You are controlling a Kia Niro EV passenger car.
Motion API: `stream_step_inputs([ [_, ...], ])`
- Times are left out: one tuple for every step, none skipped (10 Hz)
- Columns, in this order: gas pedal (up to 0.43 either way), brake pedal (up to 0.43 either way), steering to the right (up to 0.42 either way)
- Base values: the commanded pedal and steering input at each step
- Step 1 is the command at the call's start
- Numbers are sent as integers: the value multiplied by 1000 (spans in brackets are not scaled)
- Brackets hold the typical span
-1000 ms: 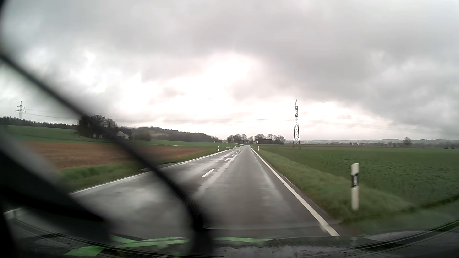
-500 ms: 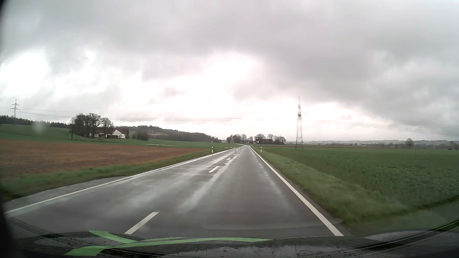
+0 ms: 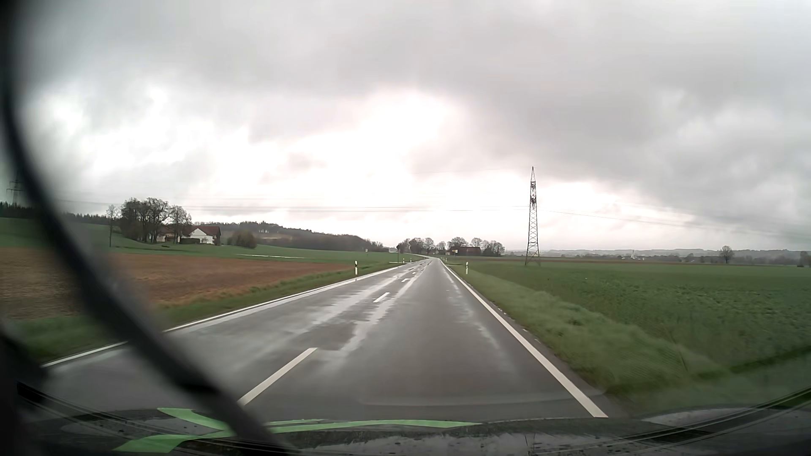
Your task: Follow the waypoints while adhering to traffic rules and regulations
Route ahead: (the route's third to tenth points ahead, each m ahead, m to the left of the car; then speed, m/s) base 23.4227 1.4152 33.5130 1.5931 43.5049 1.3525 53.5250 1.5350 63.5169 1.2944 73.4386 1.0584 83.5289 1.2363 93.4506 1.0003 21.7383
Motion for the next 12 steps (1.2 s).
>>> stream_step_inputs([
  [118, 0, 2],
  [130, 0, 2],
  [130, 0, 2],
  [130, 0, 2],
  [138, 0, 2],
  [138, 0, 2],
  [138, 0, 1],
  [138, 0, 2],
  [138, 0, 1],
  [138, 0, 1],
  [138, 0, 1],
  [130, 0, 1],
])
